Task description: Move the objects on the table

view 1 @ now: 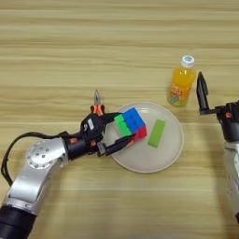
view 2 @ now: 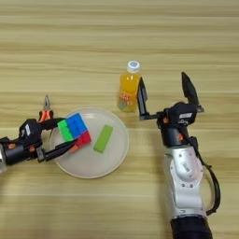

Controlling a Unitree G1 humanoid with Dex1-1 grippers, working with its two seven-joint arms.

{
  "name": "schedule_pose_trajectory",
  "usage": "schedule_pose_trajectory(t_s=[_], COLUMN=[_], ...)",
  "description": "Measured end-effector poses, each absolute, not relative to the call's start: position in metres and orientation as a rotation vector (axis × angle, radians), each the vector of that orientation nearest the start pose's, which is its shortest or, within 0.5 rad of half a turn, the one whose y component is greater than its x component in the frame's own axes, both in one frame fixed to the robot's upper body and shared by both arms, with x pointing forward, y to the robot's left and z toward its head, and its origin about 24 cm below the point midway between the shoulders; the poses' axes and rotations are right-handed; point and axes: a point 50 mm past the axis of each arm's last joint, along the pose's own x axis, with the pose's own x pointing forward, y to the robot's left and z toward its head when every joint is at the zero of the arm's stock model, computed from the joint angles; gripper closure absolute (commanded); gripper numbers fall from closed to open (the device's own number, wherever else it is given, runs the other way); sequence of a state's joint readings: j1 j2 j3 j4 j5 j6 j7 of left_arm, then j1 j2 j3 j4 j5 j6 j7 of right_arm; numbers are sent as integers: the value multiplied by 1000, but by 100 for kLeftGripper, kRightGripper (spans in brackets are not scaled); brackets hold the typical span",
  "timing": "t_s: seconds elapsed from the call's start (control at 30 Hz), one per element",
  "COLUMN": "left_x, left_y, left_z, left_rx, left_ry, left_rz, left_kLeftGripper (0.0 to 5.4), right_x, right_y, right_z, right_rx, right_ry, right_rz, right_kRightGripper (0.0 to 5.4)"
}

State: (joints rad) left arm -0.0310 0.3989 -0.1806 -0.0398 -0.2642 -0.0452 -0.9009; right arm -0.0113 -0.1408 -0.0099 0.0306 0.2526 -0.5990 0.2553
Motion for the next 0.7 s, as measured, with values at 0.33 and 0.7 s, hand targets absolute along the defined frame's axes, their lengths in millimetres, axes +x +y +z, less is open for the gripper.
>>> schedule_pose_trajectory(t_s=[0.33, 0.7], left_x=[229, 224], left_y=[149, 146], left_z=[74, 81], left_rx=[208, 244], left_ry=[-9, -23], left_rz=[-1159, -1252], left_kLeftGripper=[214, 214], right_x=[226, 229], right_y=[-159, -150], right_z=[112, 112], right_rx=[17, -128], right_ry=[-480, -281], right_rz=[781, 1204], right_kRightGripper=[0, 0])
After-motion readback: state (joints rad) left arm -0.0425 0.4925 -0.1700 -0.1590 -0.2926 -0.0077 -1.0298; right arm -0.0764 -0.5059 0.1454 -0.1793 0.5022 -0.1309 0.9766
